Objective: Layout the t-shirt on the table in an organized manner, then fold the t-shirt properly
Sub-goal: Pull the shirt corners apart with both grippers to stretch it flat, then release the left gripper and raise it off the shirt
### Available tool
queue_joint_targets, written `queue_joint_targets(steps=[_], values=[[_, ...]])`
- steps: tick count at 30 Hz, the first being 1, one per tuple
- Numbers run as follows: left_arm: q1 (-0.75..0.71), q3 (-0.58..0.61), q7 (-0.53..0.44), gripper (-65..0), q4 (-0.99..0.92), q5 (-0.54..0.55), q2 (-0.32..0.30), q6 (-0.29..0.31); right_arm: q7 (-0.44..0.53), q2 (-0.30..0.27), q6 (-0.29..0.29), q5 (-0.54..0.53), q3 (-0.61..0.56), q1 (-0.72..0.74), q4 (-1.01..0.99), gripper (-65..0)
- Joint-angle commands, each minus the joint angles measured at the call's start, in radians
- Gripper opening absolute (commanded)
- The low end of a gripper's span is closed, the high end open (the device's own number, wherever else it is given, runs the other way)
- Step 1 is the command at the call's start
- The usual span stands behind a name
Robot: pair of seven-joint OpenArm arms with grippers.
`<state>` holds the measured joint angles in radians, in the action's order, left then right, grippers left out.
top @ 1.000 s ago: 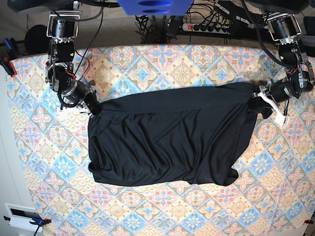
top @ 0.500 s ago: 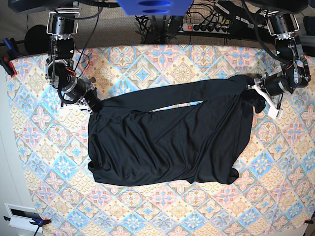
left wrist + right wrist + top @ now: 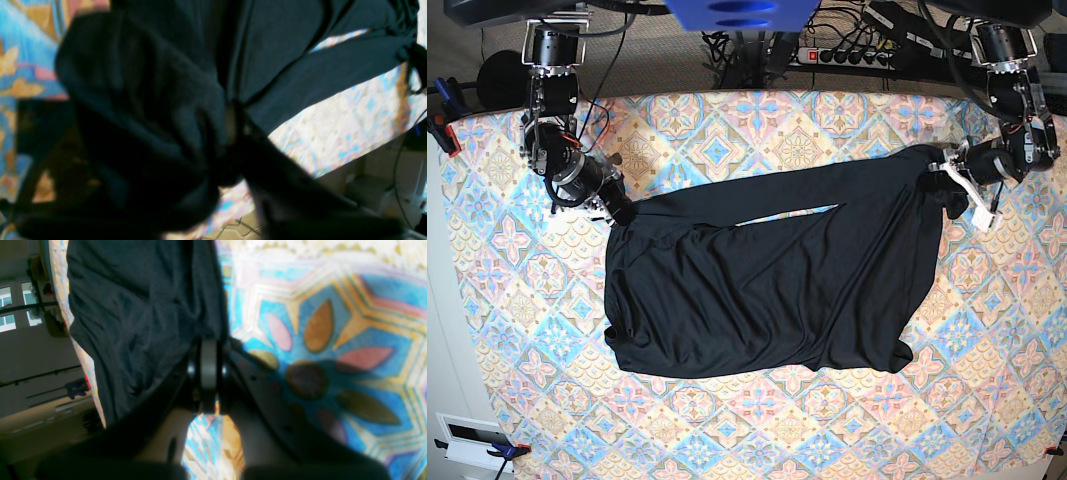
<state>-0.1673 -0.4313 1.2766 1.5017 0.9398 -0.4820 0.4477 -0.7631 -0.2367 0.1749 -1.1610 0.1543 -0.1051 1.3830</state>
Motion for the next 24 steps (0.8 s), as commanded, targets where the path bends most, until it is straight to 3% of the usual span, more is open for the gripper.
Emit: queue_joint_targets(steps=[1, 5, 8, 17, 24], values=[[0.01, -0.008, -0.015, -46.7, 0.017, 0.017, -0.027, 0.003, -0.032, -0.013, 0.048, 0.056, 0.001, -0.02, -0.007, -64.9], [0.002, -0.008, 0.002, -32.3, 0.015, 0.023, -0.065, 0.007, -0.032, -0.014, 0.048, 0.056, 0.001, -0.02, -0.007, -64.9], [-0.001, -0.013, 0.025, -25.7, 0.015, 0.029, -0.071, 0.009, -0.034, -0.014, 0.048, 0.056, 0.001, -0.02, -0.007, -64.9], [-0.102, -0.014, 0.025, -25.4, 0.015, 0.155, -0.131, 0.009, -0.034, -0.014, 0.048, 0.056, 0.001, -0.023, -0.007, -64.9], [-0.176, -0.014, 0.019, -25.4, 0.015, 0.196, -0.128, 0.009, -0.034, -0.014, 0.048, 0.056, 0.001, -0.023, -0.007, -64.9]])
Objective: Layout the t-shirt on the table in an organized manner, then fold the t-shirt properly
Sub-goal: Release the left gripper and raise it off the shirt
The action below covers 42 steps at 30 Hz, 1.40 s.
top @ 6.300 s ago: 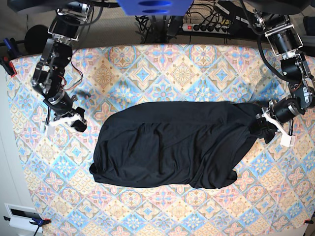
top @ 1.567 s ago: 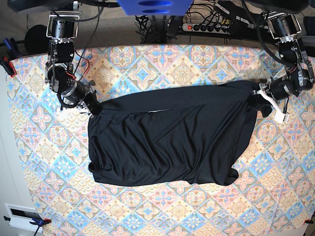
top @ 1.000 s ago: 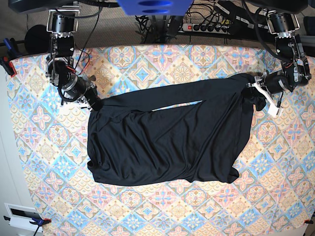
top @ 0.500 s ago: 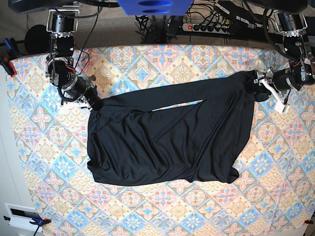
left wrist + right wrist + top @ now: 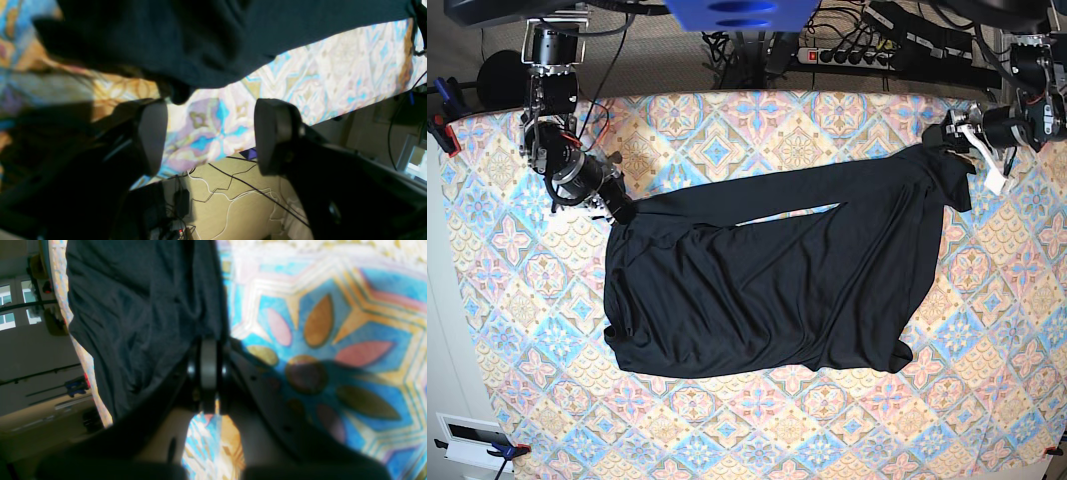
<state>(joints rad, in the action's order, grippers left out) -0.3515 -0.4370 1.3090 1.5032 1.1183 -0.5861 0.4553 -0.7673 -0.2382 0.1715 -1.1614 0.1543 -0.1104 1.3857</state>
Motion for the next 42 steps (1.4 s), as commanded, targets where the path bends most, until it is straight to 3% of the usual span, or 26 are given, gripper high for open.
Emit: queue_joint_targets(steps=[1, 10, 12, 14, 18, 23, 28, 34, 38, 42], values=[[0.009, -0.009, -0.013, -25.4, 0.014, 0.018, -0.022, 0.001, -0.03, -0.013, 0.052, 0.056, 0.001, -0.018, -0.01, -64.9], [0.012, -0.007, -0.015, -25.6, 0.014, 0.012, 0.028, 0.001, -0.03, -0.013, 0.052, 0.056, 0.001, -0.018, -0.01, -64.9], [0.013, -0.007, -0.015, -28.1, 0.014, -0.002, 0.033, 0.001, -0.03, -0.013, 0.052, 0.056, 0.001, -0.018, -0.01, -65.0], [0.015, -0.007, -0.015, -36.1, 0.014, -0.016, 0.036, 0.001, -0.03, -0.013, 0.052, 0.056, 0.001, -0.018, -0.01, -65.0], [0.018, -0.01, -0.015, -65.0, 0.014, -0.017, 0.048, 0.001, -0.03, -0.013, 0.052, 0.056, 0.001, -0.018, -0.01, -65.0], [0.016, -0.009, -0.013, -64.2, 0.015, -0.01, 0.042, 0.004, -0.03, -0.013, 0.052, 0.056, 0.001, -0.018, -0.01, -65.0], [0.015, -0.009, -0.013, -65.0, 0.015, -0.01, 0.022, 0.106, -0.03, -0.013, 0.052, 0.057, 0.001, -0.018, -0.01, -65.0], [0.01, -0.012, -0.013, -65.0, 0.015, -0.01, 0.012, 0.119, -0.03, -0.013, 0.052, 0.057, 0.001, -0.018, -0.01, -65.0], [-0.016, -0.142, -0.013, -62.4, 0.015, -0.014, 0.01, 0.119, -0.03, -0.013, 0.052, 0.057, 0.001, -0.018, -0.01, -65.0], [-0.028, -0.306, -0.007, -50.8, 0.015, -0.011, 0.01, 0.119, -0.03, -0.013, 0.052, 0.057, 0.001, -0.018, -0.01, -65.0]])
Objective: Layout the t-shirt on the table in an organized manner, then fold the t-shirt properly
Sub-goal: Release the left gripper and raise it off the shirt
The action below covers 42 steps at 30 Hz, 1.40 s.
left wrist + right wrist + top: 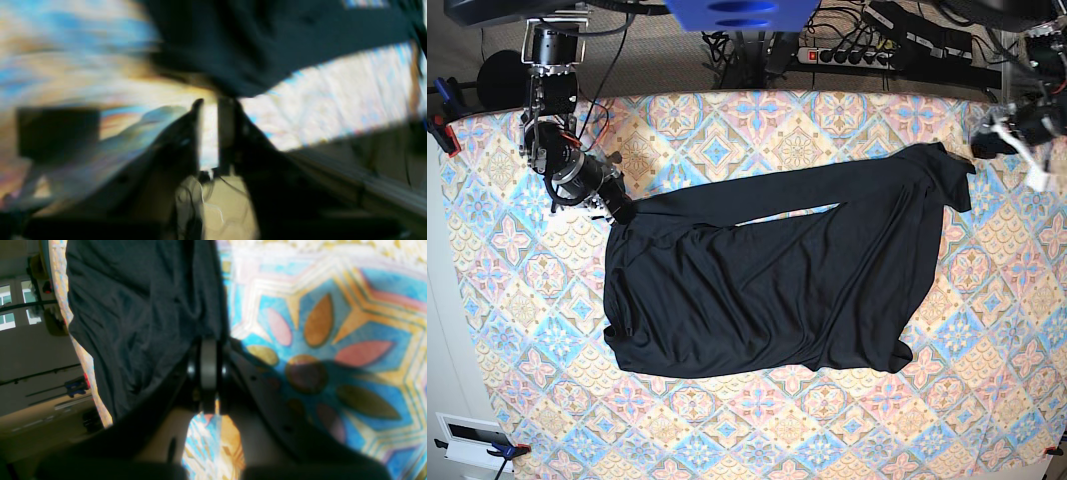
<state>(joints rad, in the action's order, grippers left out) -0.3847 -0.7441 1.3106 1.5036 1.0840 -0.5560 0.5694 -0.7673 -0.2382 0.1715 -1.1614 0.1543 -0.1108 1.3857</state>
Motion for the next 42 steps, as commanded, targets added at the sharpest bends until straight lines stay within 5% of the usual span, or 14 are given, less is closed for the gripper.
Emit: queue_joint_targets(steps=[1, 6, 9, 19, 26, 42], values=[[0.005, -0.035, -0.009, -46.0, 0.015, 0.02, -0.02, 0.005, -0.03, -0.013, 0.052, 0.057, 0.001, -0.017, -0.012, -65.0], [-0.021, -0.113, -0.009, -25.8, 0.012, 0.025, -0.016, 0.005, -0.03, -0.013, 0.052, 0.057, 0.0, -0.017, -0.012, -65.0], [-0.021, -0.113, -0.012, -19.7, -0.004, 0.023, 0.015, 0.007, -0.03, -0.013, 0.052, 0.057, -0.003, -0.017, -0.012, -65.0], [0.066, -0.116, -0.036, -26.9, -0.2, 0.022, 0.179, 0.007, -0.03, -0.013, 0.052, 0.057, -0.003, -0.017, -0.012, -65.0], [0.063, -0.151, -0.165, -34.9, -0.209, 0.023, 0.187, 0.007, -0.03, -0.013, 0.052, 0.057, -0.005, -0.017, -0.01, -65.0], [0.112, -0.228, -0.165, -35.9, -0.209, 0.034, 0.25, 0.007, -0.03, -0.013, 0.052, 0.059, -0.005, -0.017, -0.01, -65.0]])
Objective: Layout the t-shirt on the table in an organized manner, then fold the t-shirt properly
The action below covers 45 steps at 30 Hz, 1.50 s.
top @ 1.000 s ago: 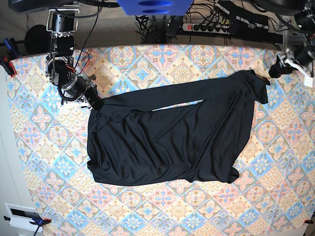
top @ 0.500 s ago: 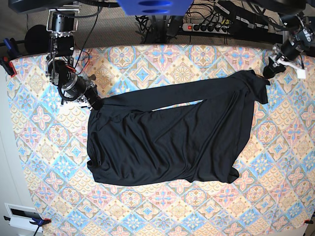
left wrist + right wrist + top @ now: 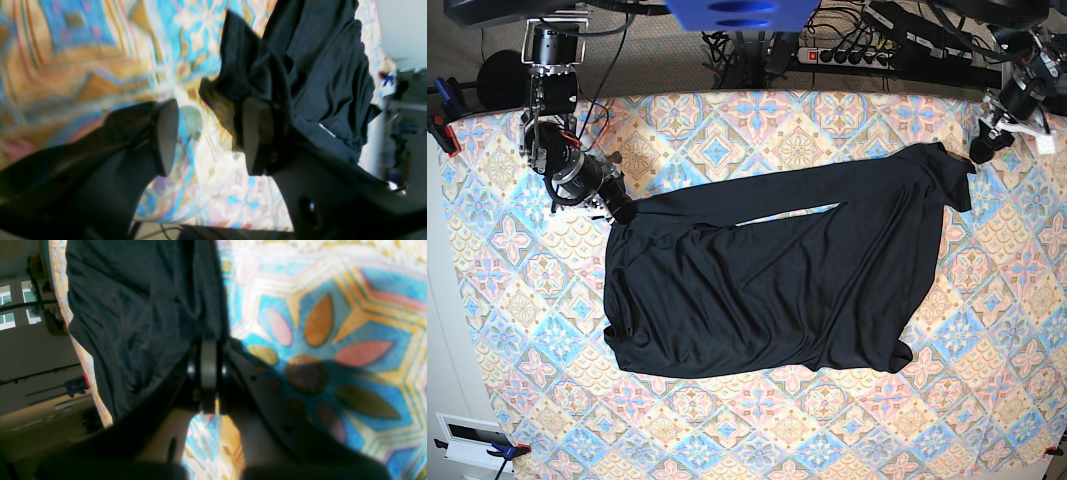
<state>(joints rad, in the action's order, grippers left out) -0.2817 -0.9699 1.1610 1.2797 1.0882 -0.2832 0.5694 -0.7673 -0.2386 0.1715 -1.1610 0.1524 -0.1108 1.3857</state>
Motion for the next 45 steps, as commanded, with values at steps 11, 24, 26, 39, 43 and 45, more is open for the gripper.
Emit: queue_joint_targets(steps=[11, 24, 26, 39, 43, 45], values=[[0.054, -0.001, -0.014, -35.9, 0.016, 0.057, 0.016, 0.007, -0.03, -0.012, 0.052, 0.059, -0.003, -0.017, -0.01, -65.0], [0.089, -0.001, 0.012, -35.8, 0.015, 0.119, 0.016, 0.002, -0.03, -0.012, 0.052, 0.059, -0.003, -0.017, -0.01, -65.0], [0.098, -0.001, 0.009, -35.8, 0.015, 0.119, 0.016, 0.001, -0.03, -0.012, 0.052, 0.059, -0.003, -0.017, -0.01, -65.0], [0.128, -0.001, 0.015, -36.1, 0.013, 0.099, 0.026, 0.001, -0.03, -0.011, 0.052, 0.059, -0.003, -0.017, -0.01, -65.0], [0.124, -0.001, 0.015, -36.2, 0.013, 0.099, 0.037, 0.001, -0.03, -0.011, 0.052, 0.059, -0.003, -0.017, -0.01, -65.0], [0.124, 0.001, 0.017, -36.2, 0.013, 0.099, 0.039, 0.001, -0.03, -0.011, 0.052, 0.059, -0.003, -0.017, -0.01, -65.0]])
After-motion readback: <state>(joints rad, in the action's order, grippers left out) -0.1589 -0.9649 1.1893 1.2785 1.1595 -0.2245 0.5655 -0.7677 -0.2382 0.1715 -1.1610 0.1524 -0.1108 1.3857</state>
